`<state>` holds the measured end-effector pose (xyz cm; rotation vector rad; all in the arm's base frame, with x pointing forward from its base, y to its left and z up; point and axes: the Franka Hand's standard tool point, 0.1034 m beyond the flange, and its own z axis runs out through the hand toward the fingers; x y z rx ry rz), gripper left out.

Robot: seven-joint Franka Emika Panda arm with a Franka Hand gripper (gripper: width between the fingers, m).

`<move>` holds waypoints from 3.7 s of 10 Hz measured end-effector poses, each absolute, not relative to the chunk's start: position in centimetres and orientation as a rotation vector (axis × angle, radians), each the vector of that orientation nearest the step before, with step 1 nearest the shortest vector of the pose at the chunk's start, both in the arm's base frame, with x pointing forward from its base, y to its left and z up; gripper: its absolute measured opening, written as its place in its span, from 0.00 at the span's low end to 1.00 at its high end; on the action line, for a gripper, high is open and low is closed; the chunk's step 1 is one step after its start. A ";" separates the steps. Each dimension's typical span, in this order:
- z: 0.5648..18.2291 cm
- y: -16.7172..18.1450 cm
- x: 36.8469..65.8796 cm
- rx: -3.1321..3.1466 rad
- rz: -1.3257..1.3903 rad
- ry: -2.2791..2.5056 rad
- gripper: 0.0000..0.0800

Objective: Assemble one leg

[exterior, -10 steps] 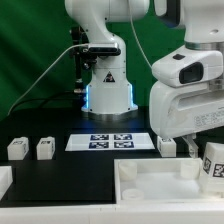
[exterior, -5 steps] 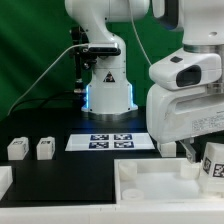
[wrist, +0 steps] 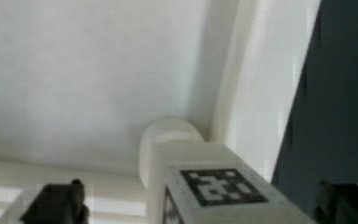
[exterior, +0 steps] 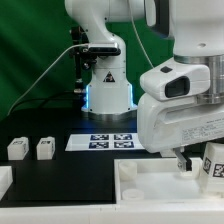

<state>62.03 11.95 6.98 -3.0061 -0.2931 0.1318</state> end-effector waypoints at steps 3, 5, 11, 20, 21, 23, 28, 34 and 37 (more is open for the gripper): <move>7.0 12.0 62.0 -3.006 0.133 -0.294 0.48; 6.9 11.7 62.0 -3.011 0.133 -0.292 0.37; 6.8 11.7 62.2 -3.029 0.129 -0.036 0.37; 6.6 12.9 62.2 -2.633 0.204 1.471 0.37; 6.5 13.0 62.3 -2.495 0.225 1.679 0.37; 6.3 13.3 62.6 -2.091 0.203 2.095 0.37; 6.3 13.5 62.3 -2.210 0.201 1.968 0.72; 6.9 13.5 62.3 -2.659 0.114 1.247 0.81; 6.9 13.2 62.4 -2.847 0.052 0.726 0.81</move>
Offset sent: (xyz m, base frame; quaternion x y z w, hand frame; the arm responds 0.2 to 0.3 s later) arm 0.0000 0.0000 0.0000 0.0000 0.0000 0.0000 1.0000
